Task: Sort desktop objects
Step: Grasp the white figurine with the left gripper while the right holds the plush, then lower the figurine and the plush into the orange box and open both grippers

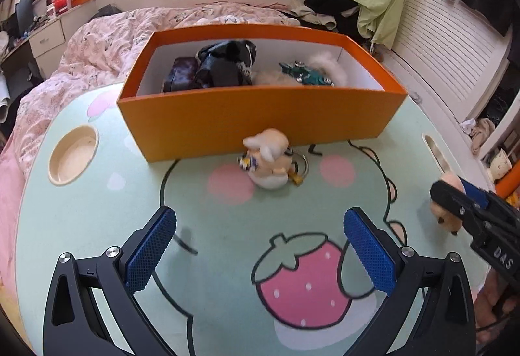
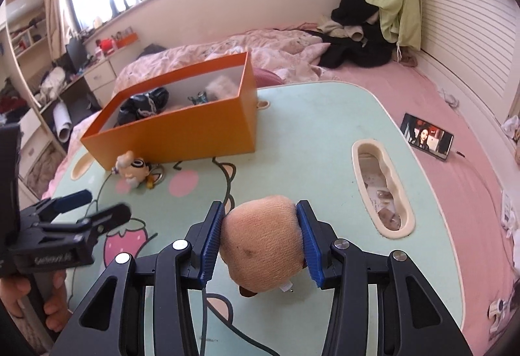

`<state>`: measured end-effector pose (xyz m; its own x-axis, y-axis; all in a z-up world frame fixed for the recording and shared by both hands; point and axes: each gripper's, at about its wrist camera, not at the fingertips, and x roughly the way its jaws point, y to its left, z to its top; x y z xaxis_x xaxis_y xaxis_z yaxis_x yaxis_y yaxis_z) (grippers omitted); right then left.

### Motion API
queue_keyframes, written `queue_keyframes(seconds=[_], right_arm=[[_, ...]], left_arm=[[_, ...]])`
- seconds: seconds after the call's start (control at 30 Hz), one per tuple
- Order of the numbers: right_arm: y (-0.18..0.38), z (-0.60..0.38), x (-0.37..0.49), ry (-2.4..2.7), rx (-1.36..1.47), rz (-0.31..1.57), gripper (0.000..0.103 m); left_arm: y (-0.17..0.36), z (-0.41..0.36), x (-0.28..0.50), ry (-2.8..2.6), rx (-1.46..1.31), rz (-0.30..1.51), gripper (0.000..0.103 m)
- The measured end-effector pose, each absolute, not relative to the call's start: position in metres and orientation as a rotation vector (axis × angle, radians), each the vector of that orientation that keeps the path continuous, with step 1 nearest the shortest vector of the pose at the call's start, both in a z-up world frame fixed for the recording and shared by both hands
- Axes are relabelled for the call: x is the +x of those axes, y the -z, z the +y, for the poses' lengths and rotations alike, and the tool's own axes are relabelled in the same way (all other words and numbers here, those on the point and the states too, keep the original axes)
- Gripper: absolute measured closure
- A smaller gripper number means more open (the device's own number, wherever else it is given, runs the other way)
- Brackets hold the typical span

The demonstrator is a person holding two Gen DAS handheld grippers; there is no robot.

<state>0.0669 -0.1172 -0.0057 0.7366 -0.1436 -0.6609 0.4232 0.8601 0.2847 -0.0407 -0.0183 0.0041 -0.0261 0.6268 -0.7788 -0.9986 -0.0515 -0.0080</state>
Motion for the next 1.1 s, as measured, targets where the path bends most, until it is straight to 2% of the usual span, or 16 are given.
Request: queue_keyframes(seconds=[0.07,0.1,0.13,0.17,0.23,0.3,0.4,0.73,1.1], right_arm=[[0.006,-0.118,0.066,0.320,0.443,0.676,0.058],[0.006,-0.120,0.066,0.318,0.444,0.676,0.058],[0.006,-0.120,0.065,0.316,0.446,0.675,0.058],[0.006,-0.121,0.065,0.314,0.450,0.676,0.058],[0.006,-0.121,0.064,0.308,0.457,0.676,0.058],[0.006,-0.120,0.063,0.308,0.458,0.674,0.058],[0.006,-0.119,0.063,0.305,0.453,0.671,0.058],[-0.011,-0.110,0.081,0.243,0.426,0.675,0.058],[-0.075,-0.125,0.182,0.107,0.401,0.677,0.058]], left_arm=[[-0.009,-0.005,-0.037,-1.513,-0.708,0.688,0.001],[-0.009,0.003,-0.035,-1.511,-0.712,0.695,0.008],[-0.008,0.009,-0.034,-1.509,-0.721,0.702,0.019],[-0.006,0.015,-0.035,-1.511,-0.735,0.708,0.025],[-0.001,0.025,-0.035,-1.514,-0.773,0.724,0.049],[0.005,0.028,-0.037,-1.507,-0.798,0.722,0.064],[-0.001,0.019,-0.040,-1.496,-0.770,0.680,0.067],[-0.053,-0.033,-0.057,-1.466,-0.662,0.536,0.067],[-0.111,0.040,-0.081,-1.504,-0.628,0.498,0.067]])
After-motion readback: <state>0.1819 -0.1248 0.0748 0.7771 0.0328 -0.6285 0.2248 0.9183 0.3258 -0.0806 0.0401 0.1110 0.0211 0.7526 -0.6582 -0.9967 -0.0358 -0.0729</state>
